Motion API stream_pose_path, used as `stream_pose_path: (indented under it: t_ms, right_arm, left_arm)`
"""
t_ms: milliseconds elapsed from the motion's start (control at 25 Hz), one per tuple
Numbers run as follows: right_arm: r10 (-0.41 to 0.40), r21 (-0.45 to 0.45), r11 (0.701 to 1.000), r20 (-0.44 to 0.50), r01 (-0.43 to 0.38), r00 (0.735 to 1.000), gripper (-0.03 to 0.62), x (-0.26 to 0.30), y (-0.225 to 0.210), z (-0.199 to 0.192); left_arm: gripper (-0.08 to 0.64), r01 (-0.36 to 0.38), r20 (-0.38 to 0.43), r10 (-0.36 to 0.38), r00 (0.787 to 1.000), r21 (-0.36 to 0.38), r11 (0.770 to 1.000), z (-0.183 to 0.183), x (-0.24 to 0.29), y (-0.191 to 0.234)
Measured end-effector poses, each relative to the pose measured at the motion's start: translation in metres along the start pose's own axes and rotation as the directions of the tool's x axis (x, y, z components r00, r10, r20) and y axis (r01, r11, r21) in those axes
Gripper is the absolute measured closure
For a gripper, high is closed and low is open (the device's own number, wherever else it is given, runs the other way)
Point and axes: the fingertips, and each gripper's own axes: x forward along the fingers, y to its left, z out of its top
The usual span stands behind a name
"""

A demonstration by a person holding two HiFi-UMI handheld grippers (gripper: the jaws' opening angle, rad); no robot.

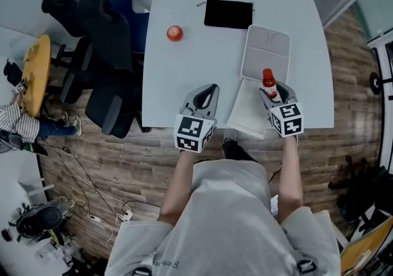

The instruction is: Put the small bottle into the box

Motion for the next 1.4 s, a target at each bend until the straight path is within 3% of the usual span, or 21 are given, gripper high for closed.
stream_pose_path:
  t_ms: [560, 1000, 1400]
  right_arm:
    - [0.081, -0.208, 0.970, -0.207, -0.125, 0.975, 0.365, 0.035, 0.008, -0.042]
    - [0.079, -0.354, 0.916, -0.302, -0.189, 0.950, 0.365, 0.045, 0.013, -0.065]
    - [0.100, -0.408, 0.874, -0.377, -0.262, 0.921, 0.365, 0.048, 0.020, -0.095]
  left_arm:
    - [0.532, -0.004, -0.015, 0.003, 1.000, -0.070, 0.998, -0.024, 0.020, 0.008]
    - [0.532, 0.042, -0.008, -0.043, 0.999, -0.064, 0.997, -0.028, 0.025, -0.012]
    - [0.532, 0.029, -0.007, -0.030, 1.000, -0.078, 0.997, -0.035, 0.023, -0.019]
